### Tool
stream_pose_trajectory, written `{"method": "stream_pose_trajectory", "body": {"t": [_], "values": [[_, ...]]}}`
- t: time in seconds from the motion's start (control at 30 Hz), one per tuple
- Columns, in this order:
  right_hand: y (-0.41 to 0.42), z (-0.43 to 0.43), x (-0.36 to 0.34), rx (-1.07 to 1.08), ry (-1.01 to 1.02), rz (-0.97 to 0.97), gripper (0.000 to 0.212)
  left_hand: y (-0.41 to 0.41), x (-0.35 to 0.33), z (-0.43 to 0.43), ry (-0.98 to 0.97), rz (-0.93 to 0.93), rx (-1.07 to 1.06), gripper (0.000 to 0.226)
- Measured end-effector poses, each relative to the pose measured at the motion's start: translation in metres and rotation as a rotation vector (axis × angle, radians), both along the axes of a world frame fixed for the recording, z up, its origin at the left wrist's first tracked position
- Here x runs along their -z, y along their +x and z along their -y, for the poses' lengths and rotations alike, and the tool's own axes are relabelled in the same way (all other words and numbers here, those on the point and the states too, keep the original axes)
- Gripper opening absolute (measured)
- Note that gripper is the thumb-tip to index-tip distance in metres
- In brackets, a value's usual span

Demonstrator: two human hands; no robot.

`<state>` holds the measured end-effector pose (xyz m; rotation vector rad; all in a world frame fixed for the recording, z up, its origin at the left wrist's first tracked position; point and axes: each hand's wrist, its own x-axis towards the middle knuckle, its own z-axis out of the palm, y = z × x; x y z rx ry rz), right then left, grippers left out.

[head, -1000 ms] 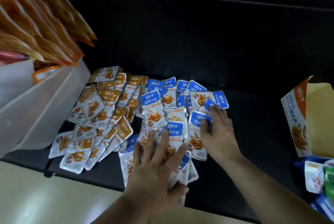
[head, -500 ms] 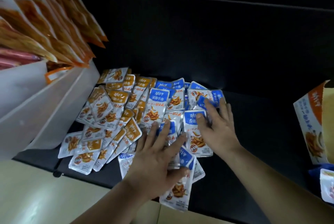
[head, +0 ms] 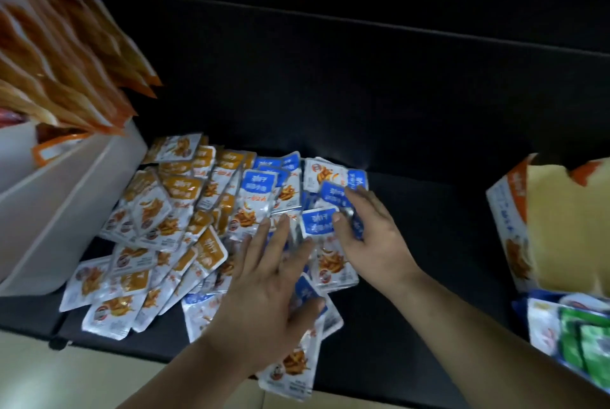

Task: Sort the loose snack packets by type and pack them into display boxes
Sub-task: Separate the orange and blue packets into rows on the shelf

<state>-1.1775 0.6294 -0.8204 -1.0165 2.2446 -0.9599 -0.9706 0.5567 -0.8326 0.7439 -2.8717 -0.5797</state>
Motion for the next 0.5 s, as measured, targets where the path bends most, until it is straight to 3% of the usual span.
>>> {"method": "stream_pose_trajectory", "body": {"t": [0.17, 0.27, 0.37, 0.5], "values": [[-0.012, -0.054, -0.031, 0.054, 0.053, -0.056, 0.028, -0.045, -0.012, -0.013, -0.049, 0.022, 0.115, 0.067], [-0.017, -0.095, -0.038, 0.119, 0.126, -0.006, 0.024, -0.083, -0.019, -0.023, -0.148, 0.218, 0.266, 0.069], [-0.023, -0.128, -0.039, 0.212, 0.079, 0.008, 0.017, -0.107, -0.021, -0.027, -0.178, 0.459, 0.2, 0.068], [-0.032, -0.159, -0.037, 0.309, -0.017, 0.033, 0.012, -0.111, -0.023, -0.03, -0.288, 0.483, 0.206, 0.064]]}}
